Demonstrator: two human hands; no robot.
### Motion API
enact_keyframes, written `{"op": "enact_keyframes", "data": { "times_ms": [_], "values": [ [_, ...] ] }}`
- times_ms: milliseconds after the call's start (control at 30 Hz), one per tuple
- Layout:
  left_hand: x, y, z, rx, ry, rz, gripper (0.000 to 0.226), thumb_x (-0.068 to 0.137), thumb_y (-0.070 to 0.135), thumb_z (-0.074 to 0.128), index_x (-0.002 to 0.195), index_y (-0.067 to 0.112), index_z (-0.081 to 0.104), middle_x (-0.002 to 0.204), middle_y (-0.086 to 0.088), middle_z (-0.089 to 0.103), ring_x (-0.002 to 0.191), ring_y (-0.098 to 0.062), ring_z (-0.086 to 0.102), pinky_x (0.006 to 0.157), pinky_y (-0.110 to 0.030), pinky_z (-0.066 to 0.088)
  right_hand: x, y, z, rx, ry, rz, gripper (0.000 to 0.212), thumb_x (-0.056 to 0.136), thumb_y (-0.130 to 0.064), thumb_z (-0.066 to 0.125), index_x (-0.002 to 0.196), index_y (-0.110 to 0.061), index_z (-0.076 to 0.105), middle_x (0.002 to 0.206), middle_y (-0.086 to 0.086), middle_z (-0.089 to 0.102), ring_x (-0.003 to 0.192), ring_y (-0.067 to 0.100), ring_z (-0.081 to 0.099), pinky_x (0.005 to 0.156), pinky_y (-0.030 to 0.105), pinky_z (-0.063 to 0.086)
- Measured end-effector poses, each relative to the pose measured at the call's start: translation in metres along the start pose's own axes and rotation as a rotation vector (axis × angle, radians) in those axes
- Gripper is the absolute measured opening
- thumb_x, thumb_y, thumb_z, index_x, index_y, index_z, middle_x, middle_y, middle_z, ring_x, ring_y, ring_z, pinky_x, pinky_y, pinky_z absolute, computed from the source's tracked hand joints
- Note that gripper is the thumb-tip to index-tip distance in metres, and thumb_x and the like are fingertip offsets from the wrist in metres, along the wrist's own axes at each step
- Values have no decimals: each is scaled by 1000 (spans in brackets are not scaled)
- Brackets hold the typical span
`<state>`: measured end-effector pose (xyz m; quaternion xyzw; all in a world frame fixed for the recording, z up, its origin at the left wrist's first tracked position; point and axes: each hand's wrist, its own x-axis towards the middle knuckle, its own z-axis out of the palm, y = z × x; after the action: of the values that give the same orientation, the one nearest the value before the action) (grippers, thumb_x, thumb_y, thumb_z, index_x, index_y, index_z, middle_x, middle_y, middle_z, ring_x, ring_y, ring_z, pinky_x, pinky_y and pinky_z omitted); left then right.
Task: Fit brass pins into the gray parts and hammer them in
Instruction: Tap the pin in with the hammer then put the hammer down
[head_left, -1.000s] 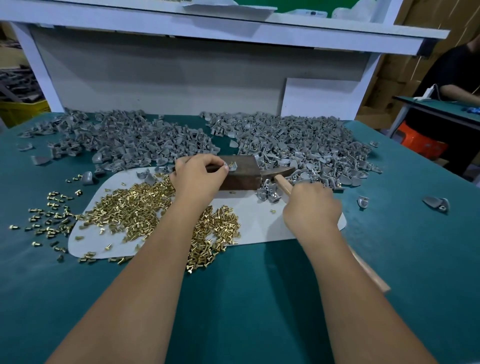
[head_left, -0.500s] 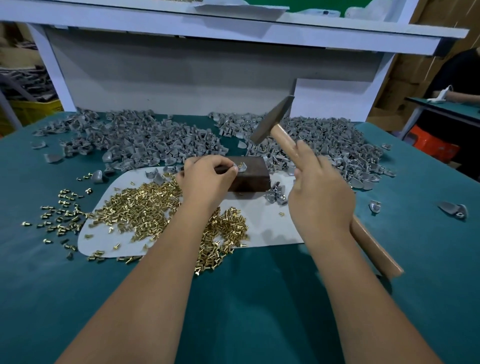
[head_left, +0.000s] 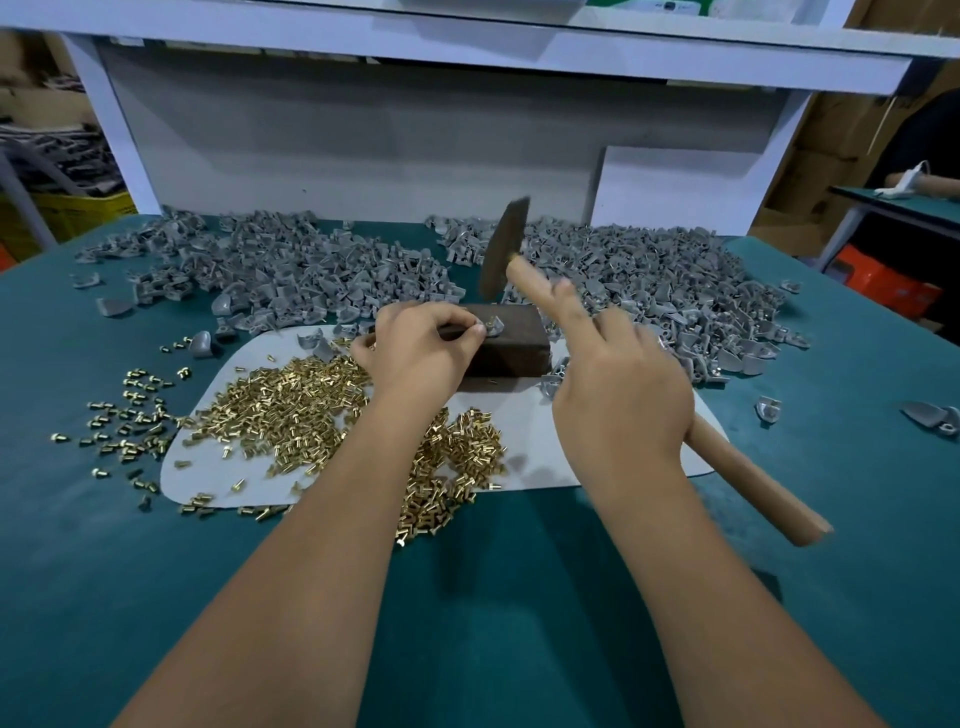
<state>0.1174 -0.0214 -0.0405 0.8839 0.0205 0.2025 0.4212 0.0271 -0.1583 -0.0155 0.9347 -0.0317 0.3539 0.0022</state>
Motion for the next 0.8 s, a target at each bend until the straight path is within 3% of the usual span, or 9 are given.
{"op": "enact_keyframes", "data": {
  "times_ms": [67, 200, 300, 400, 533, 667, 800],
  "values": [
    [0, -1, 0, -22, -13, -15, 25, 81, 45, 75, 62, 49, 60, 114, 19, 65, 130, -12, 32, 96, -40, 14, -2, 2, 3, -8, -50, 3, 62, 88, -6, 54, 145, -23, 38, 102, 9, 59, 86, 30, 56, 65, 36, 38],
    [2, -2, 2, 13, -4, 3, 25, 82, 46, 75, 62, 49, 59, 114, 18, 66, 131, -12, 33, 102, -45, 15, -1, 0, 0, -1, 21, 45, 63, 81, 0, 62, 139, -16, 47, 91, 12, 60, 75, 32, 56, 58, 35, 39],
    [2, -1, 1, 3, -8, -6, 28, 80, 46, 76, 60, 51, 57, 120, 16, 64, 131, -10, 33, 107, -48, 16, -2, -1, 6, -31, -53, 7, 64, 87, -8, 56, 145, -23, 36, 103, 9, 58, 86, 29, 56, 64, 33, 32],
    [3, -1, 2, 67, 25, 21, 27, 81, 47, 74, 60, 49, 56, 123, 11, 64, 133, -10, 35, 108, -51, 16, -1, -7, 2, 36, 7, 69, 62, 83, -2, 59, 141, -18, 45, 94, 12, 60, 75, 31, 56, 59, 33, 31],
    [0, 0, 0, 21, 12, 21, 26, 82, 45, 74, 63, 50, 57, 130, 10, 60, 135, -11, 31, 108, -47, 14, -2, -5, 9, -2, -79, 31, 64, 91, -12, 52, 148, -25, 27, 108, 7, 56, 90, 27, 56, 64, 32, 29],
    [-2, -1, 0, 24, -11, 51, 15, 85, 44, 72, 75, 47, 62, 126, 12, 62, 136, -11, 31, 106, -45, 12, 1, -2, -1, 70, 3, 124, 69, 85, -6, 59, 146, -21, 33, 97, 11, 55, 75, 26, 52, 57, 33, 32],
    [-2, 0, -2, 9, -49, 14, 13, 86, 44, 70, 76, 47, 63, 125, 17, 57, 138, -8, 27, 102, -40, 8, 3, 2, 0, 122, -92, 126, 67, 90, -15, 54, 148, -30, 24, 101, 9, 55, 71, 26, 46, 57, 33, 30]
  ]
}}
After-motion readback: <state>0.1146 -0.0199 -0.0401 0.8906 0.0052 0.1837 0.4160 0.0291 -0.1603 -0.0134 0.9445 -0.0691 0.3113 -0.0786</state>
